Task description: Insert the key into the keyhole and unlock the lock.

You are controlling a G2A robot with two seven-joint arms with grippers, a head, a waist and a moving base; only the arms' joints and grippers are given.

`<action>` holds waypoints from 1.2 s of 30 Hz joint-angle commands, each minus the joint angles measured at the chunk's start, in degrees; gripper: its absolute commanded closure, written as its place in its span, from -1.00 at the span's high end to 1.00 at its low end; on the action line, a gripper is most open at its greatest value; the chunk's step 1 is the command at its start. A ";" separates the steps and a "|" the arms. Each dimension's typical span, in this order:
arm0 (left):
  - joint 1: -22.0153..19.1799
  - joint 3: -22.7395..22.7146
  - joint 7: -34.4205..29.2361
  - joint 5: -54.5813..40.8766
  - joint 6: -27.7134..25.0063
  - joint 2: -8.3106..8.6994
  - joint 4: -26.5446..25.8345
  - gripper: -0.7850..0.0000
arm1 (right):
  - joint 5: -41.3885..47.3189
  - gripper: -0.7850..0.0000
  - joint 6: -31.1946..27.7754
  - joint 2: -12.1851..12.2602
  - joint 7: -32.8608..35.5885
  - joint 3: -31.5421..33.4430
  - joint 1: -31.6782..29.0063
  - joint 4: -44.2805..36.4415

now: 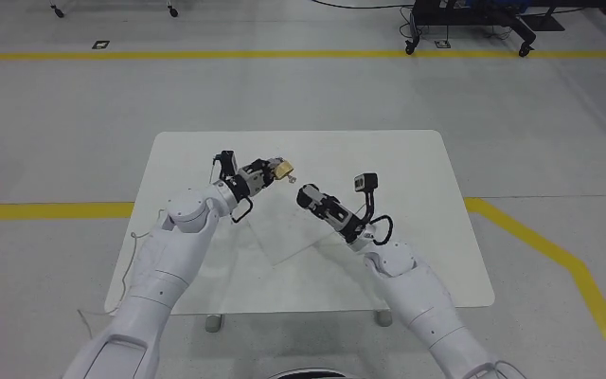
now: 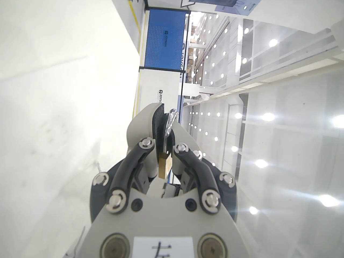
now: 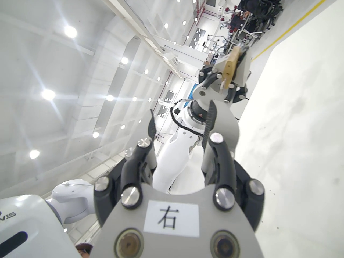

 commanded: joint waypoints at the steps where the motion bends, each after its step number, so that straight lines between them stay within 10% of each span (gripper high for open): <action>1: -0.81 0.23 -2.26 -2.05 2.91 -0.16 1.31 -1.00 | -0.46 -1.00 -0.40 0.03 0.10 -0.08 0.24 0.11; 23: -3.37 0.78 -11.12 -6.16 5.74 -0.31 5.35 -1.00 | -12.01 -1.00 0.67 -1.74 -13.15 -4.41 4.71 6.03; 36: 0.25 -0.75 -3.82 -1.05 -7.26 0.13 0.13 -1.00 | -7.10 -0.50 -0.07 -0.92 -8.41 -2.86 1.96 3.37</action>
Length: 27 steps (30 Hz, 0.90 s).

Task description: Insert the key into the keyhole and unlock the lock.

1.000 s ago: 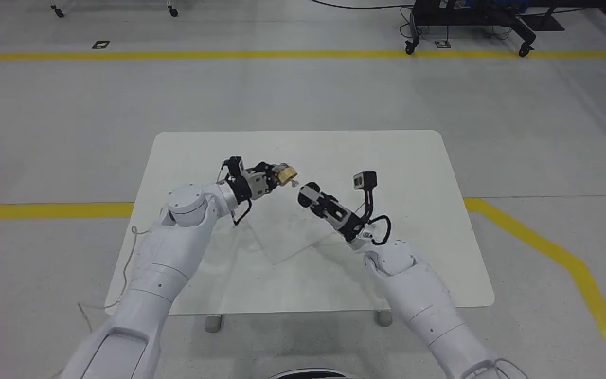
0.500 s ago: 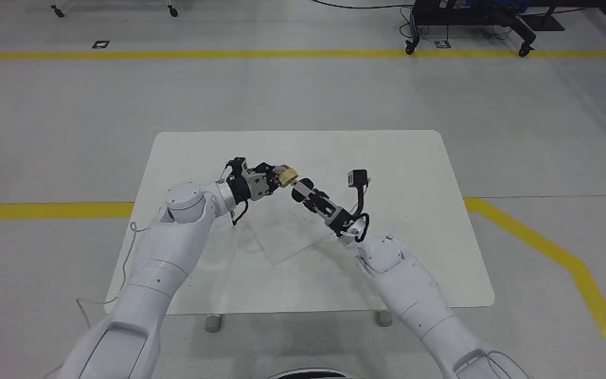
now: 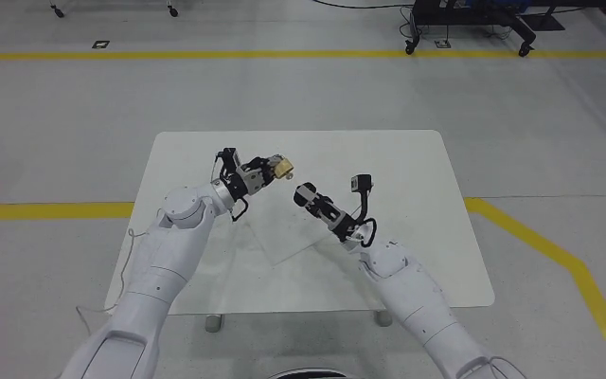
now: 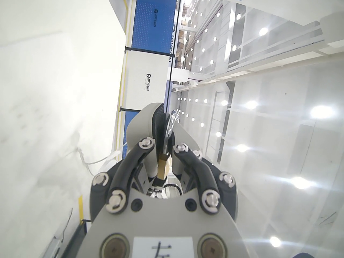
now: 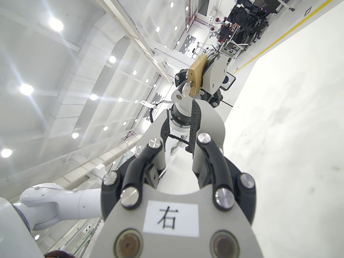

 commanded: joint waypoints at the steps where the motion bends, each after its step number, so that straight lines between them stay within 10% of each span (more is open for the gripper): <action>1: 0.62 -0.02 0.92 1.53 -1.65 0.10 -1.03 -1.00 | 1.48 -0.47 0.44 0.05 1.22 0.03 0.09 -0.15; 20: 4.75 -0.13 6.32 11.82 -9.85 0.76 -7.61 -1.00 | 8.78 -0.40 7.74 -0.46 4.51 -1.02 2.50 1.26; 27: 5.15 -0.23 6.67 13.01 -10.65 0.84 -8.02 -1.00 | 14.11 -0.98 10.59 -0.69 7.41 -1.12 2.93 1.90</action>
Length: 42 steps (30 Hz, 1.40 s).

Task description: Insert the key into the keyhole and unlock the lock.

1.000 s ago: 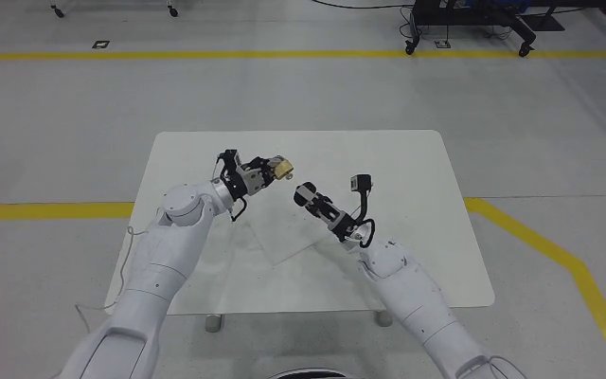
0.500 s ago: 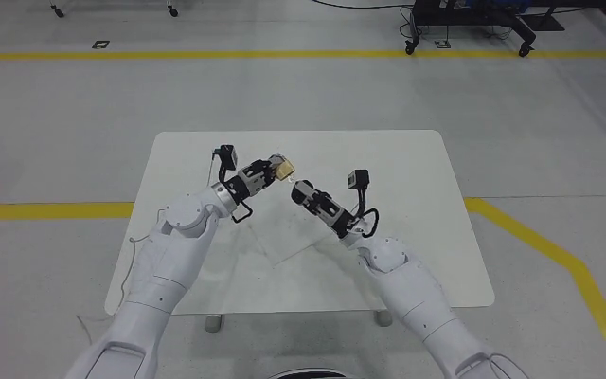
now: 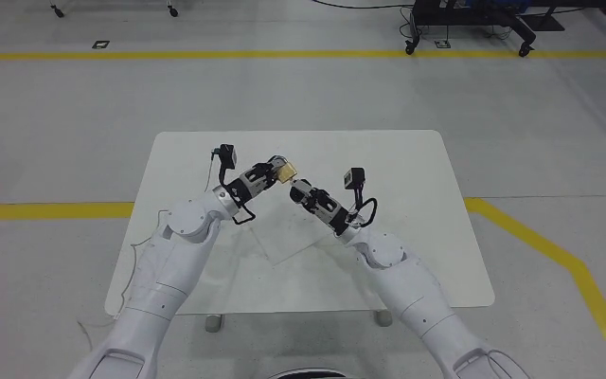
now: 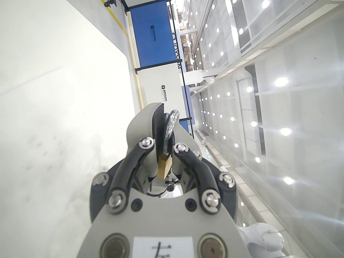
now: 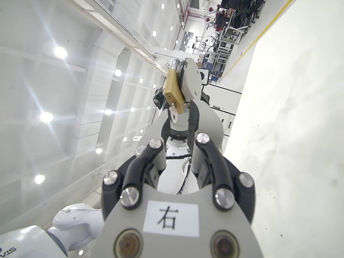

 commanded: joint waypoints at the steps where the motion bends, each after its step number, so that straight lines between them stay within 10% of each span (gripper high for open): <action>1: -0.04 0.09 0.07 0.47 -0.02 0.00 0.18 -1.00 | 1.92 -1.00 0.75 -0.06 1.16 0.04 0.18 0.22; 12: -0.31 0.24 -0.01 1.66 -2.10 -0.02 0.76 -1.00 | 14.32 -1.00 8.03 -0.41 8.79 0.83 1.41 2.26; 30: 0.79 -1.19 2.00 5.40 -12.87 0.34 0.51 -1.00 | 37.72 -1.00 37.12 -0.14 34.59 3.96 6.66 11.77; 33: 0.90 -1.38 1.94 4.90 -12.31 0.36 0.42 -1.00 | 36.08 -1.00 33.34 -0.07 33.39 4.32 7.03 12.01; 37: 0.89 -1.27 2.99 5.12 -10.65 0.31 0.32 -1.00 | 29.42 -0.36 20.06 -0.05 29.74 3.81 4.91 8.88; 42: 0.58 -0.81 3.68 5.12 -8.72 0.15 0.56 -1.00 | 20.35 -0.51 10.40 0.02 21.07 2.96 2.20 4.48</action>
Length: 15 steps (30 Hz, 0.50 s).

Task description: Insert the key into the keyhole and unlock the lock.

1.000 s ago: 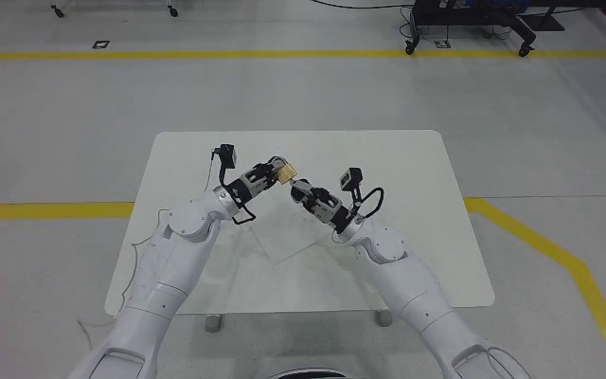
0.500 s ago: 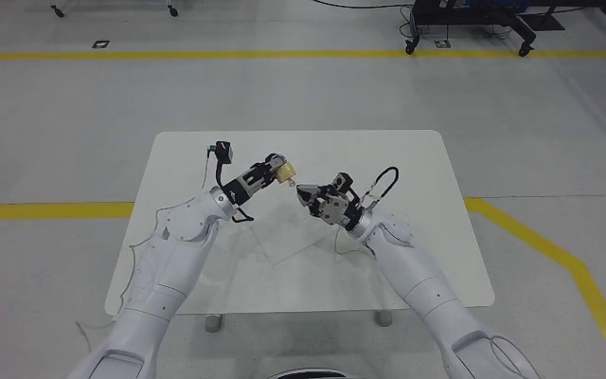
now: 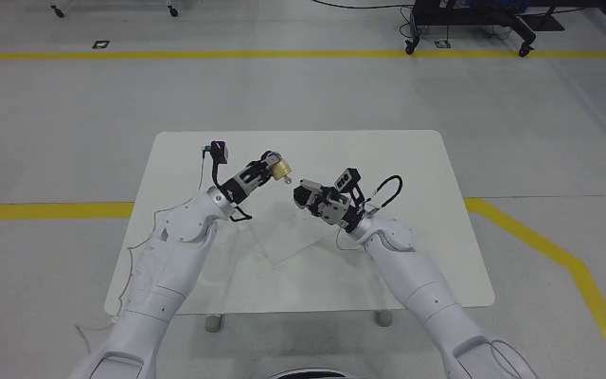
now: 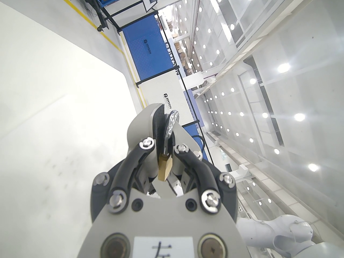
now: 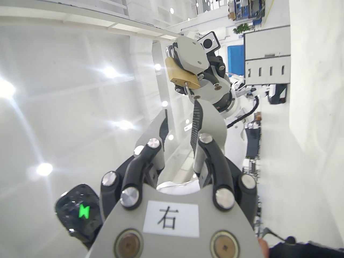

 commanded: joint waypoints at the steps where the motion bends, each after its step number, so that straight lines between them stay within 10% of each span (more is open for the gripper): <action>1: -0.17 0.18 0.08 0.11 0.27 -0.05 0.20 -1.00 | -3.88 -0.48 -2.79 0.01 -3.53 -0.58 -1.14 -2.01; 15: 0.73 0.90 -0.42 0.74 -1.20 -0.16 -0.65 -1.00 | -0.99 -0.47 0.32 -0.59 -5.41 -2.08 -2.05 -3.61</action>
